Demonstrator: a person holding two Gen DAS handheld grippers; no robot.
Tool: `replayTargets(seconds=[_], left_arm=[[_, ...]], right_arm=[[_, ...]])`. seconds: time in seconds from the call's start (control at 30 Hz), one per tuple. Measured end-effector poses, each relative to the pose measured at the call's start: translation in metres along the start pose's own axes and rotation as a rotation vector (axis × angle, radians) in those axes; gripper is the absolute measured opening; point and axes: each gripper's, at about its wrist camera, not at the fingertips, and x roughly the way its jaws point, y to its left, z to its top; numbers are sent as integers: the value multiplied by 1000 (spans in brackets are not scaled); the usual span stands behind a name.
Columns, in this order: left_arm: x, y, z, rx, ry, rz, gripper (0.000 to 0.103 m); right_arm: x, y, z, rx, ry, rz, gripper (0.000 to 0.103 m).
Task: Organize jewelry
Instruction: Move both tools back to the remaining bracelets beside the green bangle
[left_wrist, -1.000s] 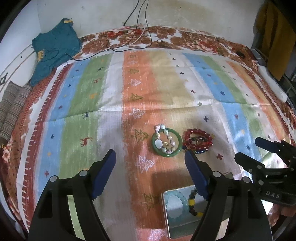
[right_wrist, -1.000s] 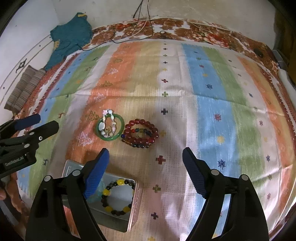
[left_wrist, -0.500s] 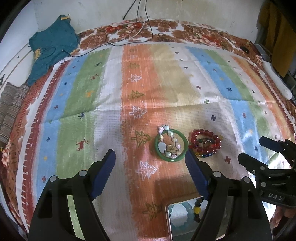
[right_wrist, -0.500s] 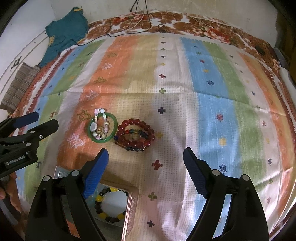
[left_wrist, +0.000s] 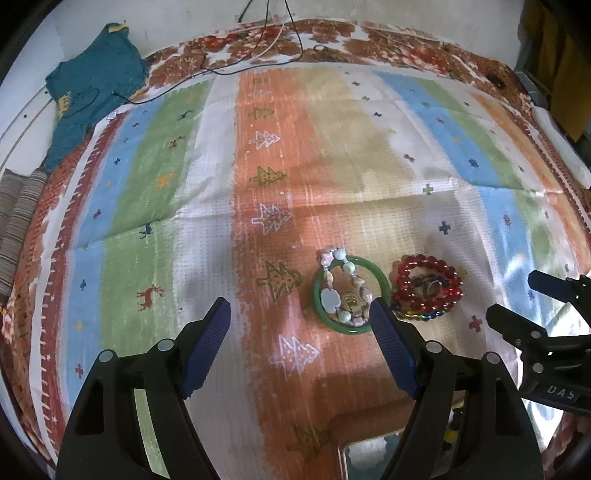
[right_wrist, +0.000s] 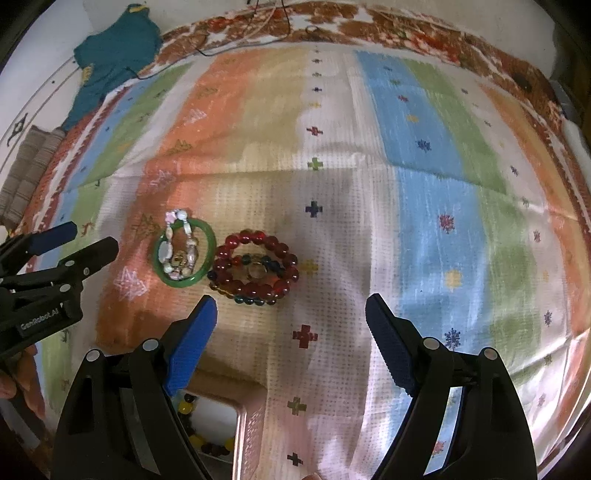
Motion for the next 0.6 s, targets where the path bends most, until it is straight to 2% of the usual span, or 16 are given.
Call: replayTargets(seconds=[0.6], left_arm=[[51,1,19,10,59,-29,75]], right_arm=[[41,-7,22,13,63,-28,83]])
